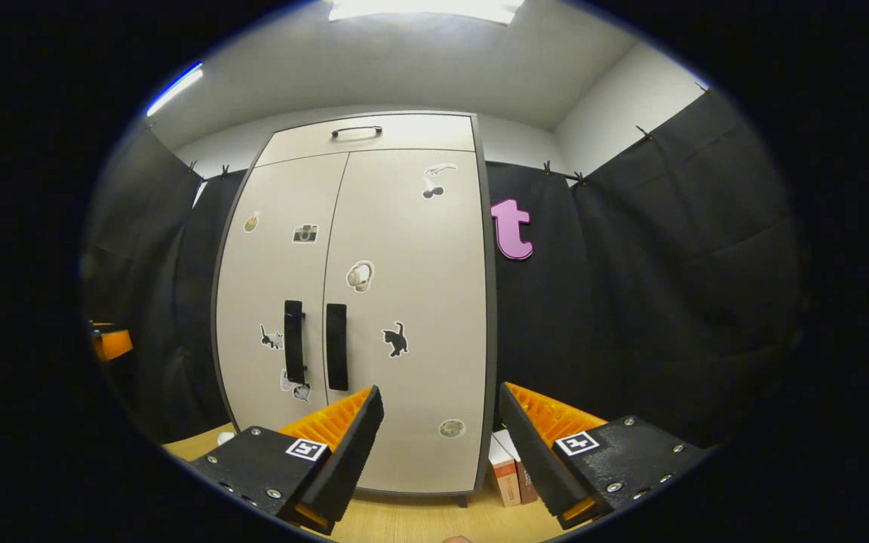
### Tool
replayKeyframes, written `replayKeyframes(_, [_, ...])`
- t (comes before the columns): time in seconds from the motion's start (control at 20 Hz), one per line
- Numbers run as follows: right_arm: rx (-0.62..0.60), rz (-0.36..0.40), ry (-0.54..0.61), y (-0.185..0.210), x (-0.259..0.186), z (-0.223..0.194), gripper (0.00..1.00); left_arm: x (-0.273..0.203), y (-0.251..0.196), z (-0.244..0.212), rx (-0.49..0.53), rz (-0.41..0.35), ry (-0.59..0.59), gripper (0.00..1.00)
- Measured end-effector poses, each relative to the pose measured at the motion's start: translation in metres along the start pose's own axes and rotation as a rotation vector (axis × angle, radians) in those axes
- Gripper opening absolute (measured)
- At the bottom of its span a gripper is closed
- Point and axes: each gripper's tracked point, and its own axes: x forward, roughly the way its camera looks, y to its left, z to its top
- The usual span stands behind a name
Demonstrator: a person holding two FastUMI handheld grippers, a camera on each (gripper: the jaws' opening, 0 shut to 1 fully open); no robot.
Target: Open the right door of the double-door shoe cabinet with the right hand, and open the left door with the left hand.
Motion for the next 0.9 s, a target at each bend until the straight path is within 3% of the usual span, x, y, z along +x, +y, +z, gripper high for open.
replayKeyframes(0.75, [-0.01, 0.072, 0.032, 0.097, 0.092, 0.002, 0.94, -0.004, 0.031, -0.006, 0.024, 0.017, -0.014, 0.82])
replayKeyframes(0.9, [-0.011, 0.053, 0.04, 0.102, 0.116, 0.004, 0.94, -0.005, 0.04, -0.01, 0.025, 0.025, -0.004, 0.82])
